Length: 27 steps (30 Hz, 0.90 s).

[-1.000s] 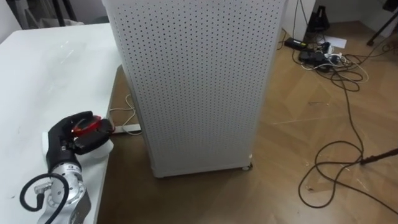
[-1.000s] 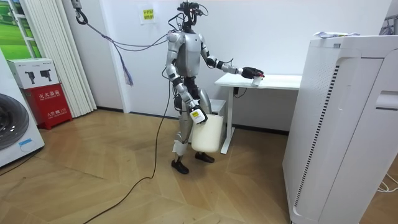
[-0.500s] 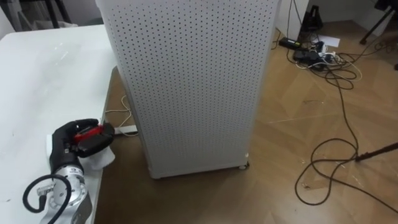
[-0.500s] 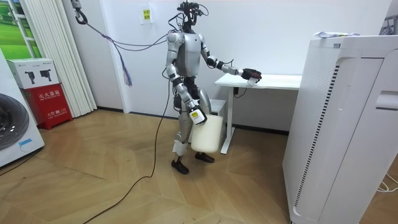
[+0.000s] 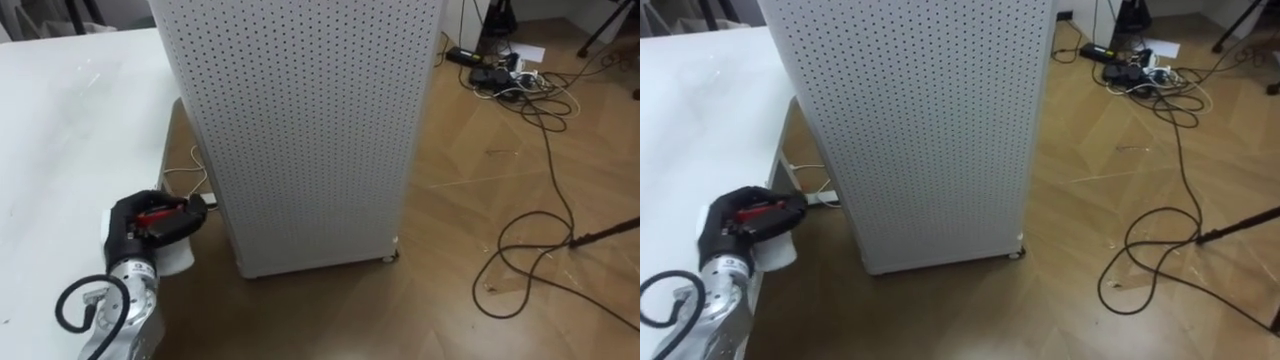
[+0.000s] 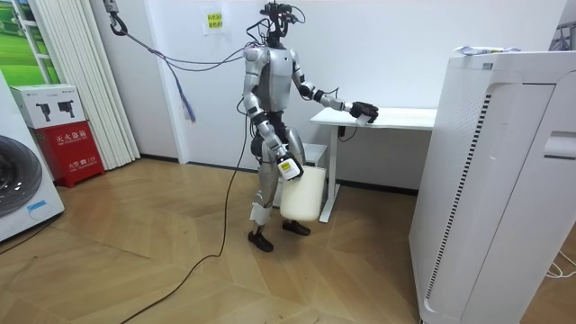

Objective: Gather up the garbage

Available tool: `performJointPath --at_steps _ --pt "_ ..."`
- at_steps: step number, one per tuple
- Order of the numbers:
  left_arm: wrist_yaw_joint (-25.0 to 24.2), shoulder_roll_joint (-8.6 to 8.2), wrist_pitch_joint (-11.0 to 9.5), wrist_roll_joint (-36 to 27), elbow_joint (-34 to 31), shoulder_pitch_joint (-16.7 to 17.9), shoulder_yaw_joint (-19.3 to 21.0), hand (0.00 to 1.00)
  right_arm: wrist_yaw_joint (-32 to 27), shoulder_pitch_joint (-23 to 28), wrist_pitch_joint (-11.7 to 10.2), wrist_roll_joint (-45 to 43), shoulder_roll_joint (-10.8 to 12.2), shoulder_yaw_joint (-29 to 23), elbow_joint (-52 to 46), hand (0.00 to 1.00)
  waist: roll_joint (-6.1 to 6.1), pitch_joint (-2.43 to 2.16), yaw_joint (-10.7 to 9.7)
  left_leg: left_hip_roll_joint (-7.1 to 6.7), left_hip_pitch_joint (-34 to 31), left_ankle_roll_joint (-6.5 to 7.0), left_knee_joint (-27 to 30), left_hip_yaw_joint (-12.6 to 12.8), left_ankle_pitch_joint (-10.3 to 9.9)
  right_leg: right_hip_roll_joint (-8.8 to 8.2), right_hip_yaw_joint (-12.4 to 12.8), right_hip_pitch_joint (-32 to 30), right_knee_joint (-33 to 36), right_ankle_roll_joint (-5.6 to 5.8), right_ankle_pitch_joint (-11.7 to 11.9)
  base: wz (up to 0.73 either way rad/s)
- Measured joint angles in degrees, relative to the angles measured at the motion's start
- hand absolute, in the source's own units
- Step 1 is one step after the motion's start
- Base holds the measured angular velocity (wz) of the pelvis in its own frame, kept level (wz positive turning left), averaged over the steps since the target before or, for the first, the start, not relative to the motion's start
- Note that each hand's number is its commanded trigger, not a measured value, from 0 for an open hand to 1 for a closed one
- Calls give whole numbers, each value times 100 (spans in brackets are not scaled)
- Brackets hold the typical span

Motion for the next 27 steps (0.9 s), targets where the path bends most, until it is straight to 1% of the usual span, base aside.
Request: performJointPath --at_steps 2,3,4,6,8,9,10,12,14,16,18,19,20,21,22,23,24,25,26,27 --pt "-79 -179 -48 14 -307 47 -108 100 -9 -159 -1 62 6 -3 3 100 0 0 68 4 -44 4 -14 9 12 -7 32 -37 32 0 0 -5" --pt "-120 -216 -66 4 -406 96 -123 100 -2 -213 -14 62 13 -2 28 100 0 0 62 4 -44 5 -16 8 14 -11 22 -33 30 0 0 0" --pt "-183 -244 -108 -2 -540 150 -255 100 23 -354 -78 71 19 -2 168 100 0 0 62 -1 -44 13 -19 1 19 -19 -10 -19 20 0 0 13" --pt "-338 -263 -157 0 -641 152 -447 100 22 -592 -115 91 20 -4 363 100 2 2 73 -5 -67 25 -27 -8 39 -25 -61 -42 12 0 0 10" --pt "-500 -362 -236 -9 -660 155 -561 100 6 -901 -139 136 11 -4 507 100 17 7 106 0 -135 25 -29 -10 58 -22 -54 -131 14 0 0 0" --pt "-546 -395 -239 -24 -666 163 -581 100 8 -958 -178 137 4 -5 552 100 16 7 125 0 -151 26 -48 -9 71 -23 -54 -158 15 -3 2 0" --pt "-630 -439 -240 -107 -682 200 -665 100 9 -1068 -266 141 -3 -8 666 100 16 7 140 -6 -174 25 -94 -9 104 -23 -55 -193 5 -9 10 0" --pt "-796 -494 -241 -108 -692 282 -725 100 10 -1156 -311 195 -15 -13 701 100 16 8 197 -7 -228 22 -137 -2 144 -27 -54 -267 30 -14 14 0" --pt "-871 -541 -267 -102 -745 468 -942 100 14 -1306 -323 293 -13 -15 791 100 11 12 211 -11 -254 17 -221 14 196 -56 -58 -378 123 -15 14 -4" --pt "-1007 -537 -310 -111 -788 614 -1139 100 25 -1444 -331 334 -18 -13 845 100 15 18 228 -11 -312 15 -240 23 212 -59 -59 -437 122 -15 14 -2" --pt "-1188 -536 -315 -123 -776 668 -1258 100 23 -1573 -374 424 -24 -13 906 100 17 57 224 -11 -373 17 -246 20 230 -57 -62 -499 128 -15 14 0" --pt "-1294 -534 -317 -145 -776 706 -1337 100 20 -1610 -420 493 -31 -13 959 100 14 61 232 -11 -415 18 -244 13 234 -57 -61 -552 141 -15 14 0" --pt "-1413 -538 -318 -257 -776 733 -1336 100 24 -1683 -445 513 -32 -48 1035 100 15 110 244 -7 -436 19 -243 14 238 -60 -41 -614 195 -15 13 -4" --pt "-1462 -538 -318 -338 -776 736 -1337 100 18 -1723 -447 518 -31 -67 1070 100 17 127 251 -4 -458 19 -246 18 244 -60 -33 -667 219 -15 13 -7" --pt "-1538 -539 -320 -483 -776 738 -1334 100 7 -1783 -458 523 -30 -119 1119 100 17 130 268 -3 -538 20 -255 21 261 -59 -15 -740 232 -15 13 -6" --pt "-1586 -541 -330 -632 -774 739 -1335 100 -42 -1842 -505 542 -30 -147 1176 100 29 155 293 -2 -583 22 -255 23 273 -59 -2 -801 262 -15 13 -5" --pt "-1613 -543 -331 -708 -768 742 -1336 100 -79 -1869 -514 553 -30 -160 1205 100 36 171 314 -1 -596 23 -255 25 275 -63 5 -833 301 -15 13 -4" --pt "-1668 -550 -337 -788 -764 755 -1340 100 -162 -1889 -537 558 -35 -174 1244 100 46 180 343 -1 -640 25 -254 30 280 -70 -1 -888 319 -15 13 -3" --pt "-1704 -552 -391 -850 -729 765 -1358 100 -205 -1911 -564 558 -37 -186 1302 100 44 186 361 1 -685 28 -255 38 287 -74 -10 -939 320 -15 13 -3" --pt "-1717 -556 -411 -878 -709 771 -1364 100 -215 -1918 -565 558 -37 -207 1325 100 44 186 372 5 -712 29 -254 52 288 -76 -10 -972 331 -15 13 -6"
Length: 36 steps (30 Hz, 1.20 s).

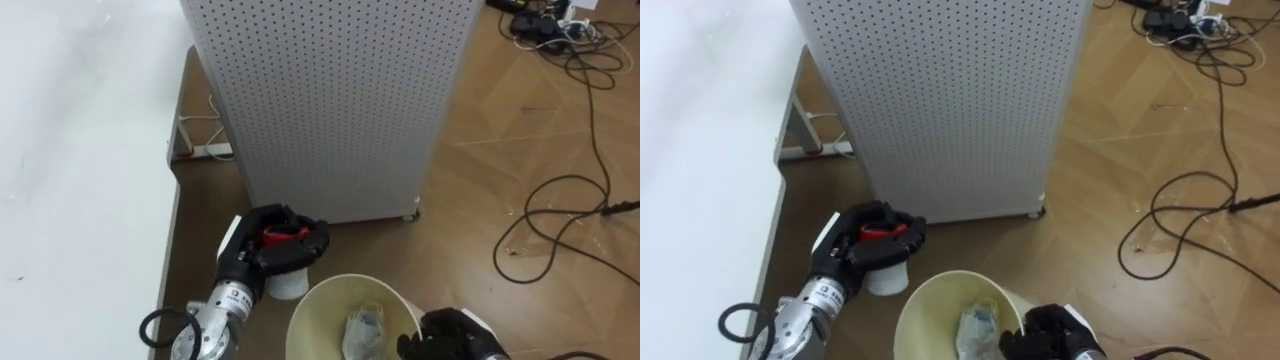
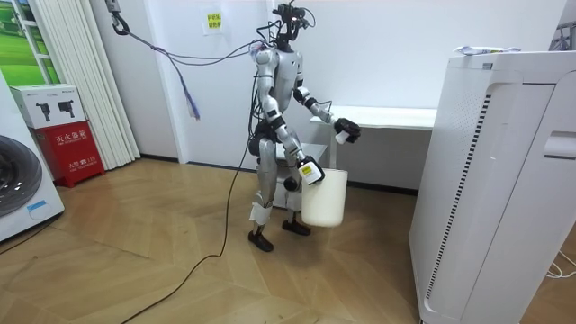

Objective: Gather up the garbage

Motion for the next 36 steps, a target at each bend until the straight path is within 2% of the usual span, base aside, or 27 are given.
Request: performJointPath --at_steps 5,11,21,28,36 --pt "-134 10 -47 -10 63 78 -119 100 -29 -121 -3 51 -34 -16 44 100 -25 26 135 84 -380 21 83 167 15 -28 -31 -523 275 -1 -1 -15" --pt "-205 16 -49 -10 251 210 -204 100 -28 -107 -2 164 -28 1 48 100 -36 34 133 111 -482 26 103 275 16 -34 101 -723 382 -9 -7 -11" --pt "-198 17 -56 -9 509 270 -218 100 -27 -106 -5 204 -28 1 -8 100 -74 55 93 169 -825 31 351 275 19 -34 111 -1117 717 -78 -71 -3" --pt "-191 17 -93 -15 759 278 -522 100 -70 -101 -67 636 -33 282 -9 100 -87 60 58 207 -916 31 436 260 65 -10 114 -1212 794 -106 -121 1" --pt "-193 -40 -111 -18 771 277 -658 100 -31 -103 -168 658 -10 456 -3 100 -119 55 -23 191 -972 31 438 269 76 -17 137 -1298 871 -107 -153 0"
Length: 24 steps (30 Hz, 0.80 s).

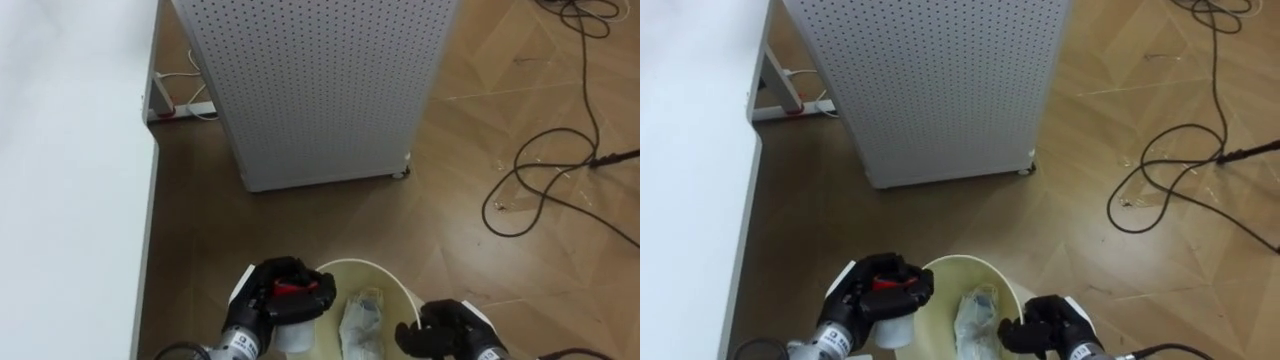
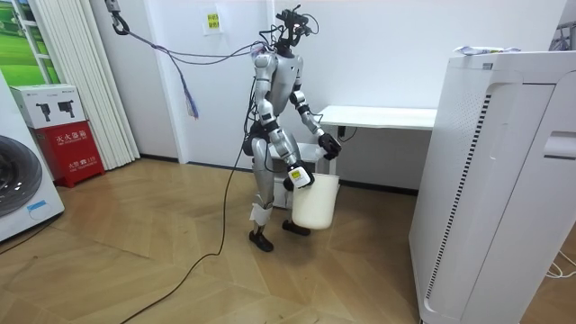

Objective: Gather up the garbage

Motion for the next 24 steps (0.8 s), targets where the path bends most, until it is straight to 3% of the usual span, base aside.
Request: performJointPath --at_steps 3,4,5,6,18,24 --pt "-16 -11 0 -3 1 1 -97 100 5 0 0 -2 58 2 0 100 -12 -2 -13 1 -11 0 2 3 0 3 12 -9 -1 0 0 0" --pt "-33 -28 0 -2 1 1 -105 75 18 0 0 -2 80 2 0 100 -15 -3 -18 2 -25 0 4 2 0 4 11 -20 -1 0 0 0" --pt "-66 -38 0 -3 2 1 -106 15 40 0 0 -2 97 1 0 100 -21 -4 -16 3 -41 0 7 5 0 5 19 -38 4 0 0 0" --pt "-96 -39 0 -4 5 2 -105 0 53 0 0 -2 105 1 0 100 -28 -4 -10 4 -45 0 8 10 0 5 28 -48 10 -1 0 -4" --pt "-607 -128 -2 -358 -15 9 -317 0 333 0 -2 8 148 144 44 100 -117 -18 2 16 -44 6 18 46 25 1 81 -98 93 -4 -5 -1" --pt "-732 -354 -104 -457 -13 -6 -329 0 329 1 -2 50 228 225 71 100 -119 -16 0 16 -38 6 19 50 27 2 86 -95 102 -4 -4 0"
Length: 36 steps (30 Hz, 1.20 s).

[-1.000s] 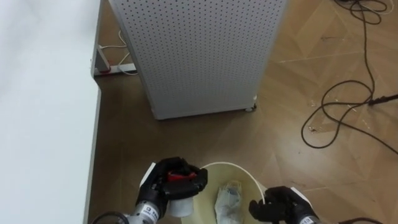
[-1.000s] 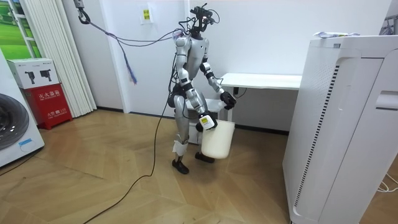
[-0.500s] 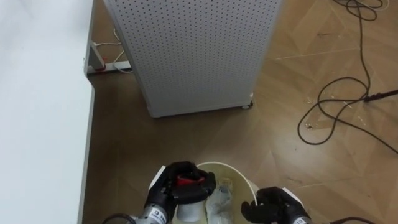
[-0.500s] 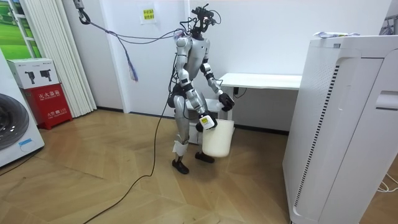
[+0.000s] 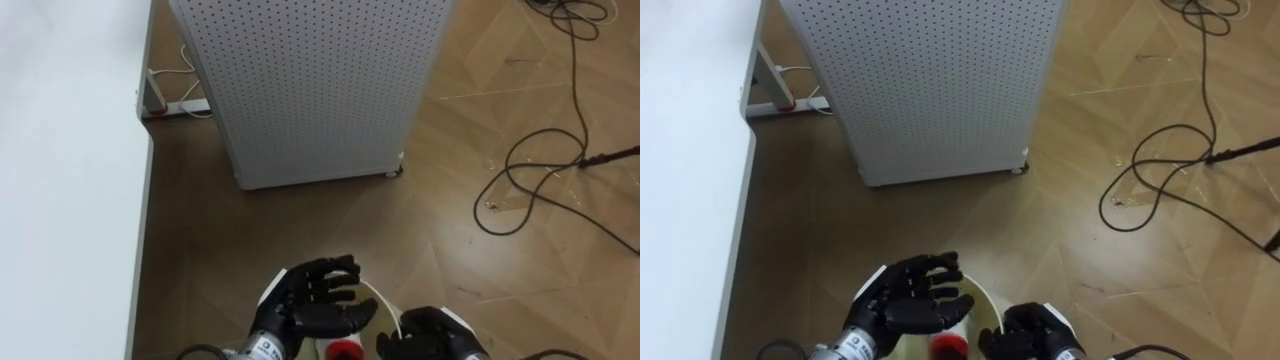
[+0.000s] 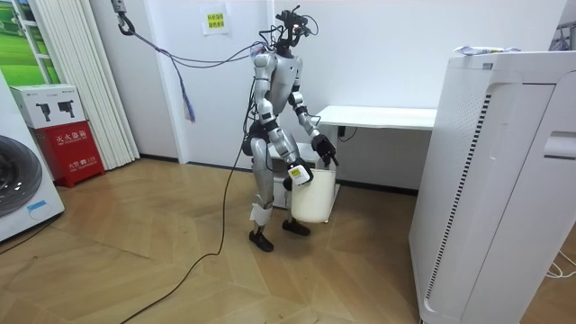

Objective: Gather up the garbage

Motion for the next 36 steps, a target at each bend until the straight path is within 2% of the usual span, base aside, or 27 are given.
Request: performJointPath --at_steps 6,13,15,18,22,24,28,30,31,33,35,36 --pt "-78 -40 -6 -107 10 0 -169 0 -7 -4 -1 1 34 -5 163 100 -17 10 -6 0 0 0 -9 26 0 4 17 -2 -9 0 0 0" --pt "-179 16 -7 -106 13 6 -212 0 -19 -2 -1 0 16 -27 249 100 -24 16 18 13 77 -1 -24 31 -1 0 -15 70 -18 -6 4 -1" --pt "-192 81 -7 -99 12 11 -212 0 -24 -4 -1 17 17 -29 320 100 -23 20 35 16 168 -1 -57 53 -2 2 2 147 -45 -6 4 -5" --pt "-253 269 -10 -77 -30 14 -183 0 -2 7 -2 15 -4 -50 352 100 -13 25 6 19 343 -6 -126 59 -2 19 8 319 -153 -8 5 -1" --pt "-278 455 -46 30 -410 34 29 0 57 24 -17 125 -110 -290 341 100 -1 22 -23 3 418 -7 -143 45 -4 13 -103 502 -285 -12 26 11" --pt "-264 533 -105 106 -688 120 92 0 52 84 -29 136 -211 -301 300 100 0 17 1 -24 537 -7 -225 39 -5 8 -119 638 -387 3 35 8" --pt "-157 700 -115 553 -1530 580 522 0 36 533 -67 42 -355 -545 -373 100 -10 2 -18 -36 846 -38 -278 40 -72 25 -153 1045 -645 19 38 4" --pt "-69 722 -117 702 -1971 866 742 0 32 876 -157 3 -386 -646 -729 100 -10 -25 -28 -45 1072 -61 -295 41 -125 48 -164 1323 -826 23 45 7" --pt "-2 746 -123 763 -2168 1004 826 0 8 1086 -173 4 -386 -660 -898 100 -18 -103 -34 -68 1222 -73 -358 42 -138 52 -165 1498 -936 26 47 12" --pt "40 756 -127 878 -2299 1085 923 0 3 1287 -199 4 -383 -705 -1016 100 -3 -146 -75 -119 1501 -88 -464 11 -147 51 -186 1808 -1082 27 47 13" --pt "157 761 -128 1109 -2662 1388 1136 0 4 1492 -200 -14 -375 -750 -1217 100 0 -232 -117 -134 1815 -132 -548 -6 -176 50 -162 2144 -1232 22 48 -2" --pt "174 765 -129 1153 -2786 1482 1191 0 2 1535 -204 -14 -375 -753 -1281 100 -3 -238 -139 -135 1878 -143 -549 -6 -184 50 -162 2216 -1252 20 49 -8"
